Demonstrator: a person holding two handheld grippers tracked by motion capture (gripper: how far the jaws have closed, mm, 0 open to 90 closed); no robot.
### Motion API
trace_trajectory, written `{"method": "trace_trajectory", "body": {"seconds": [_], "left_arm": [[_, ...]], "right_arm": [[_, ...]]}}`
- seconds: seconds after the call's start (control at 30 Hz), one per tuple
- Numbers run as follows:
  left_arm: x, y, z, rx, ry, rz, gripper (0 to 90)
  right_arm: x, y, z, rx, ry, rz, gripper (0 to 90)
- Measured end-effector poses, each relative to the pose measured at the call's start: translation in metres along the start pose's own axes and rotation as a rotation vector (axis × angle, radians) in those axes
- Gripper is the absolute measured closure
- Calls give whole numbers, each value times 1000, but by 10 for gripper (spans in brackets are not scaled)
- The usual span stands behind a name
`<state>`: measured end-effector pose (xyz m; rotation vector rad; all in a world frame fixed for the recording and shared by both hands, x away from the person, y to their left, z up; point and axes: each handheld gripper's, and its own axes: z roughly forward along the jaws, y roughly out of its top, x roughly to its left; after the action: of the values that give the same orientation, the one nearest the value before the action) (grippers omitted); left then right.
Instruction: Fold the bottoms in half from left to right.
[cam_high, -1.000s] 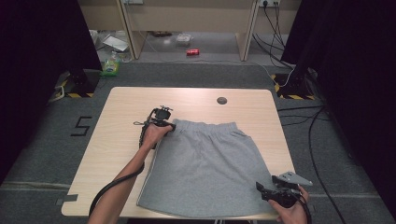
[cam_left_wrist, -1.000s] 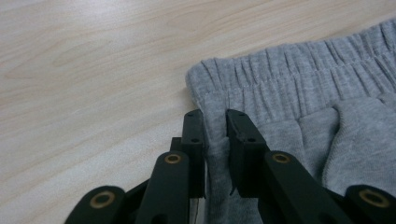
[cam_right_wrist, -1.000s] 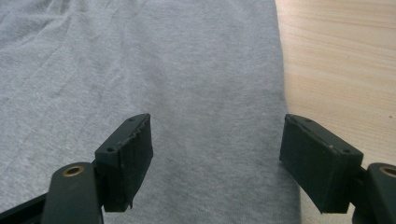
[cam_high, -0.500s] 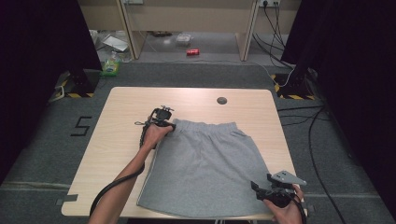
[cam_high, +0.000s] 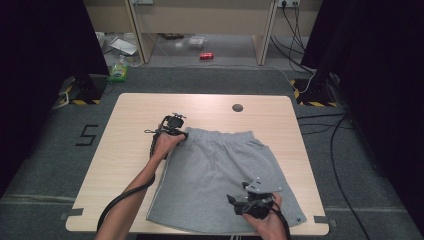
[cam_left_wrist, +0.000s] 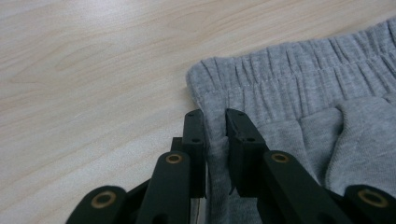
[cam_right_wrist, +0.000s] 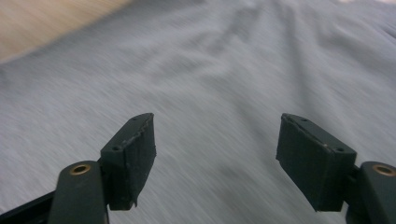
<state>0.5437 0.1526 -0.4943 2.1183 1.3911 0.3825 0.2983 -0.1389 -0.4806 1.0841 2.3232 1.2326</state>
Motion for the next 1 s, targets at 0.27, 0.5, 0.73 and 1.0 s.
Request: {"method": "trace_trajectory", "body": {"seconds": [0.27,0.5,0.73,1.0], "left_arm": [[0,0,0,-2,-1,4,780],[1,-1,0,-6,-2,5,780],[1,-1,0,-9,-7,3,779],[4,-2,0,-16,-22,-11,778]], "right_arm": [[55,25,44,17,126,-101,308],[97,34,73,42,212,-169,328],[132,38,96,68,279,-216,366],[160,41,116,80,338,-263,452]]}}
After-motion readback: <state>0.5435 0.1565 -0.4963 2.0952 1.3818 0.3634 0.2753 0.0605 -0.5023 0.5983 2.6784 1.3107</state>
